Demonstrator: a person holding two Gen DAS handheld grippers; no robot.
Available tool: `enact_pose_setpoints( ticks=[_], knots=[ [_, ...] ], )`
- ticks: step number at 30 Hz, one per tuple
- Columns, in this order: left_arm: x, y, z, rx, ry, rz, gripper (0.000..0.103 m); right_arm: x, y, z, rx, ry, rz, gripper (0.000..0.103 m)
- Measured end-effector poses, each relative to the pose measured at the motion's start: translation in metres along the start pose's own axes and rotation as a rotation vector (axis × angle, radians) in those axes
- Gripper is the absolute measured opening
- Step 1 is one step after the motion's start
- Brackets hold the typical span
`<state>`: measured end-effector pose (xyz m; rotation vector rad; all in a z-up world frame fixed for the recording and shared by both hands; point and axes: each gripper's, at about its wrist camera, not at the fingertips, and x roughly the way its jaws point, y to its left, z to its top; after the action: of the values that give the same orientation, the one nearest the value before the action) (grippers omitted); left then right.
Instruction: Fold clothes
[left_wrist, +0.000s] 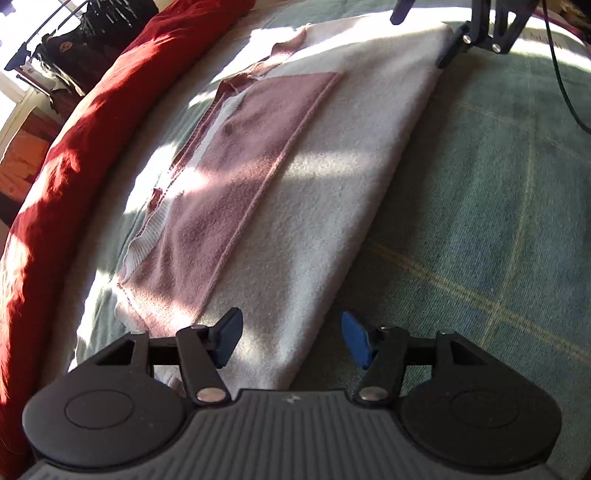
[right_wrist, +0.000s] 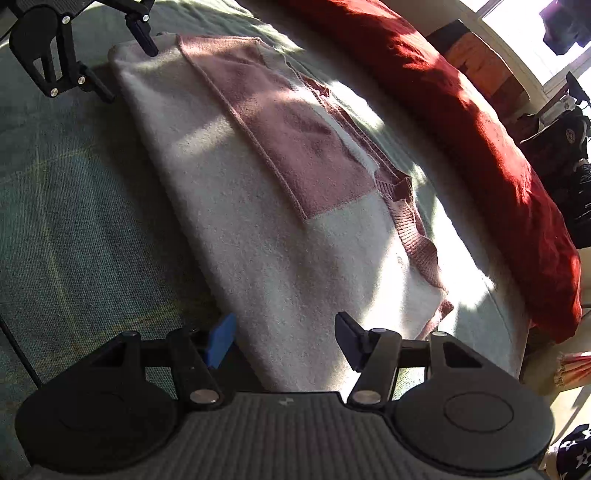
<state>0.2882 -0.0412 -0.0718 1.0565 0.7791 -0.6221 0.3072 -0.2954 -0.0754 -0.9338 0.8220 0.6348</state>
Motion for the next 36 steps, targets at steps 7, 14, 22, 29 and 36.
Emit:
enact_pose_setpoints(
  ticks=[7, 14, 22, 29, 36],
  knots=[
    [0.022, -0.015, -0.006, 0.224, -0.002, 0.127, 0.063, 0.023, 0.031, -0.019, -0.259, 0.07, -0.131, 0.064],
    [0.036, -0.006, 0.019, 0.237, -0.036, 0.142, 0.064, 0.04, 0.029, 0.008, -0.322, 0.003, -0.213, 0.064],
    [0.037, 0.005, -0.021, 0.275, 0.004, 0.185, 0.065, 0.041, 0.02, -0.028, -0.375, 0.116, -0.274, 0.064],
    [0.053, 0.005, -0.001, 0.328, -0.053, 0.223, 0.067, 0.051, 0.015, -0.018, -0.373, 0.096, -0.326, 0.064],
    [0.049, -0.003, -0.009, 0.34, -0.083, 0.256, 0.062, 0.054, 0.018, -0.009, -0.343, 0.105, -0.351, 0.059]
  ],
)
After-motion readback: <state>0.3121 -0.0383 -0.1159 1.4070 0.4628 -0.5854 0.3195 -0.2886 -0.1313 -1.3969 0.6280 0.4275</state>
